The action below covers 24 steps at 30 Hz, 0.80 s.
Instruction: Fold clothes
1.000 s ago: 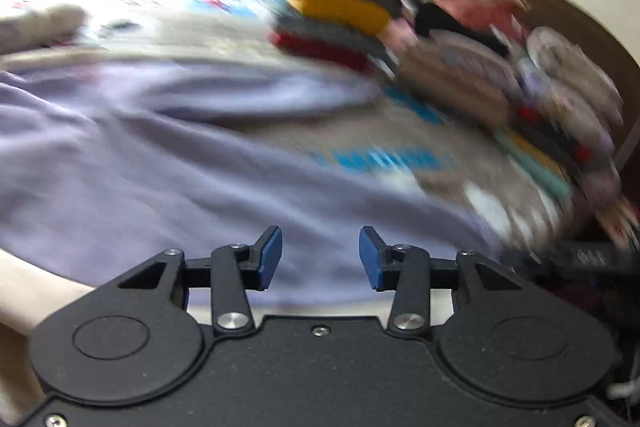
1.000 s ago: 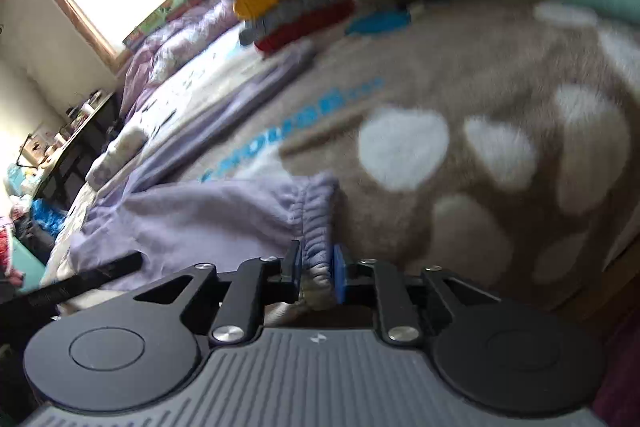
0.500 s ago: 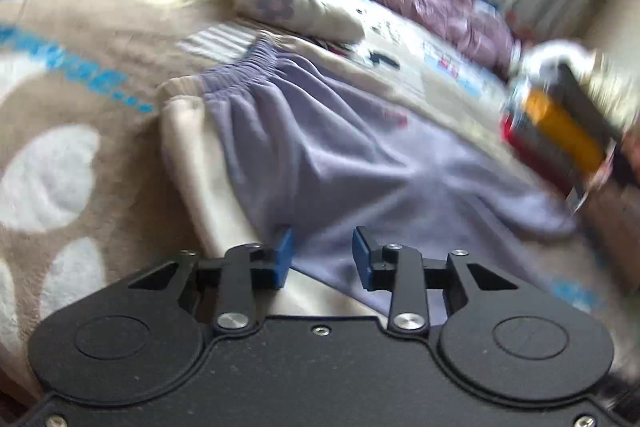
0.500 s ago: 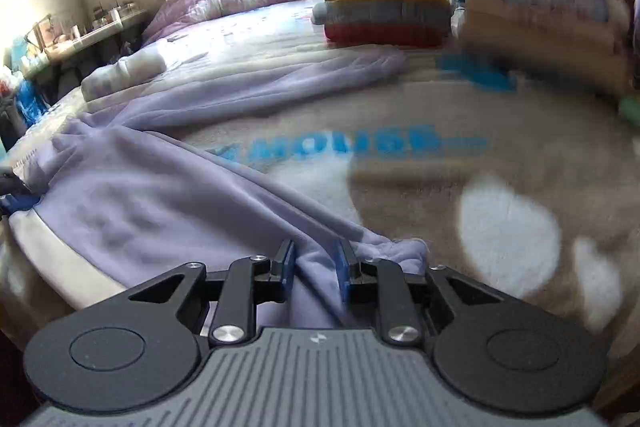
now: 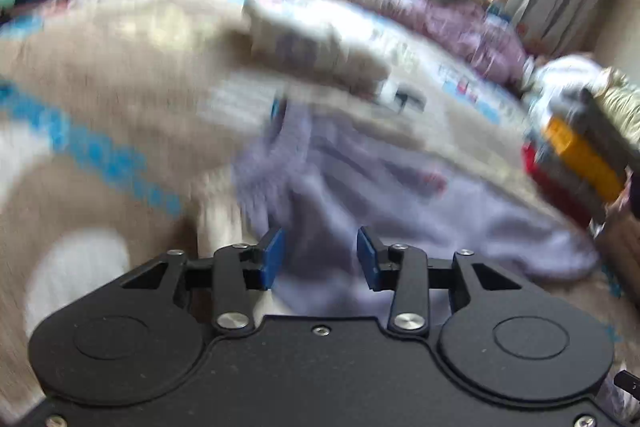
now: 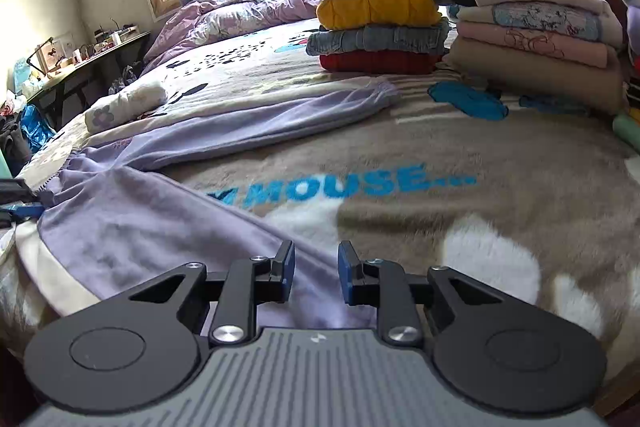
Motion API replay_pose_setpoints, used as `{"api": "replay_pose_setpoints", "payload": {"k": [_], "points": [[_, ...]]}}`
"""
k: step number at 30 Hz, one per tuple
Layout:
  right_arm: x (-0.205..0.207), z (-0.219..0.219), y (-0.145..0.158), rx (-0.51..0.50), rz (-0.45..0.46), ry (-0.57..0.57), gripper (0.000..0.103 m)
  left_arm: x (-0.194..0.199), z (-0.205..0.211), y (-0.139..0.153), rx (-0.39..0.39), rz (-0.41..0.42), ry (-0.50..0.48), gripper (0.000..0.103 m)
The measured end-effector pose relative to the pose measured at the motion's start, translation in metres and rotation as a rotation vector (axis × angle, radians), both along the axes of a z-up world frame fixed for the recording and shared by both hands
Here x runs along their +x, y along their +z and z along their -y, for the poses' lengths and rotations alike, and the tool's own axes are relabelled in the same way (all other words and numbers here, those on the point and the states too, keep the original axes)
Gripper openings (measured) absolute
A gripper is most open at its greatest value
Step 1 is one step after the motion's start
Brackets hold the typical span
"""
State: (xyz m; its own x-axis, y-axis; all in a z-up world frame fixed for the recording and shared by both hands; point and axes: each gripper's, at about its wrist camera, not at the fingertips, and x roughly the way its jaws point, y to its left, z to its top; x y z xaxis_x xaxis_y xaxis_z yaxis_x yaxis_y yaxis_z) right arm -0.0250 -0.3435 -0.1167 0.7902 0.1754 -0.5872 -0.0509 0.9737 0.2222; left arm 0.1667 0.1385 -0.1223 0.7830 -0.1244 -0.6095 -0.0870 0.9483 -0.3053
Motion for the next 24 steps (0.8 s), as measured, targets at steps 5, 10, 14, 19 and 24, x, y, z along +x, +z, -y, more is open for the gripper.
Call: {"api": "replay_pose_setpoints", "payload": {"k": [5, 10, 14, 19, 24], "points": [[0.045, -0.018, 0.016, -0.034, -0.010, 0.087, 0.025, 0.027, 0.017, 0.025, 0.051, 0.057, -0.101, 0.039], [0.107, -0.061, 0.034, -0.079, 0.013, 0.200, 0.025, 0.056, 0.044, 0.038, 0.109, 0.092, -0.215, 0.039], [0.151, -0.107, 0.041, -0.120, 0.034, 0.294, 0.025, 0.081, 0.079, 0.027, 0.170, 0.077, -0.318, 0.039], [0.197, -0.170, 0.038, -0.164, 0.054, 0.414, 0.025, 0.105, 0.090, 0.002, 0.186, 0.010, -0.379, 0.039], [0.230, -0.206, 0.006, -0.225, -0.021, 0.499, 0.027, 0.123, 0.069, -0.013, 0.172, -0.062, -0.325, 0.038]]}}
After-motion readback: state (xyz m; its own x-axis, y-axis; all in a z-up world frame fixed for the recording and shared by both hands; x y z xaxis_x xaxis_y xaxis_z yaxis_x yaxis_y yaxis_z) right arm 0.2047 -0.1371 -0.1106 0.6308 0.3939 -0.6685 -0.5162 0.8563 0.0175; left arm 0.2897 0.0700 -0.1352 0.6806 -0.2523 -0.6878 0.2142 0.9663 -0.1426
